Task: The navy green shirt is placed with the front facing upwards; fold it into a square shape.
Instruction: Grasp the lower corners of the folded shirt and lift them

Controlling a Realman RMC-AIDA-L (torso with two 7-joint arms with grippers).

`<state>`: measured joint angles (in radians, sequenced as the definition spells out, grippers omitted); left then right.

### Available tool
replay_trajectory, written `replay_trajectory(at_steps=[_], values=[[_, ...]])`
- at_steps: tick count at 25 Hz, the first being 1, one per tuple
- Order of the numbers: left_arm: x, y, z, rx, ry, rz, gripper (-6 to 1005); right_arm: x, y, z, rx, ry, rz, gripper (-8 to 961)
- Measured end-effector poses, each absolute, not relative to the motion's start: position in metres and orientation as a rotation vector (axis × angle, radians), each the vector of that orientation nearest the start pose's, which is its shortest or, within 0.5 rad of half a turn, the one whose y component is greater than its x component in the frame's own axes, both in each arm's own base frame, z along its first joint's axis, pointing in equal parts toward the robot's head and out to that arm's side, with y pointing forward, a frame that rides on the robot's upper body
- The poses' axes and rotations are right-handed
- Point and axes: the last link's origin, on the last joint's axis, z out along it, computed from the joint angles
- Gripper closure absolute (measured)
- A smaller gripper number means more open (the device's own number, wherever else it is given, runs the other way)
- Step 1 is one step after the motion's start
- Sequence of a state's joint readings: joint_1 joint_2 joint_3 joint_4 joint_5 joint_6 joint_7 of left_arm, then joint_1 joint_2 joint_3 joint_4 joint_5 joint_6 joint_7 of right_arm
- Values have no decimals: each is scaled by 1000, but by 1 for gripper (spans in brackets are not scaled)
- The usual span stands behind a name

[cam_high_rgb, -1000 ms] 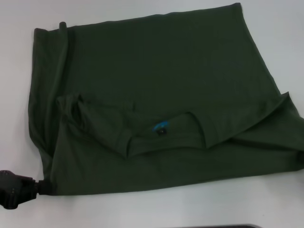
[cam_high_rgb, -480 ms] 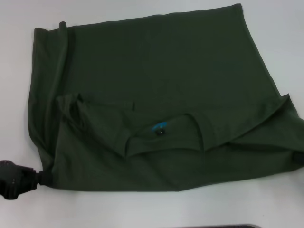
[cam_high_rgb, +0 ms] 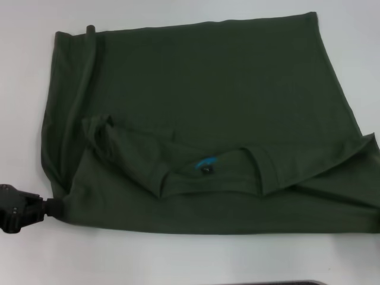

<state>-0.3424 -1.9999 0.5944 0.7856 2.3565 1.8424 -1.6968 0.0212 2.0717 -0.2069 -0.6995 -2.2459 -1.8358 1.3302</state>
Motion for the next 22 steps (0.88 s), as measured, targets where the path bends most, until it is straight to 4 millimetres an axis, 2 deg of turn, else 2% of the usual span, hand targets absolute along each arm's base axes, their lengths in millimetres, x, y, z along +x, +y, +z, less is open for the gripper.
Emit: replay_trajectory(at_steps=[4, 14, 22], values=[[-339, 241, 44, -2794, -1292, -338, 999, 397, 118, 46, -2252, 1254, 721, 882], [-345, 231, 40, -2805, -1349, -309, 1000, 396, 133, 50, -2270, 1228, 710, 881], [-352, 226, 42, -2790, -1382, -278, 999, 403, 134, 57, -2249, 1234, 667, 881]])
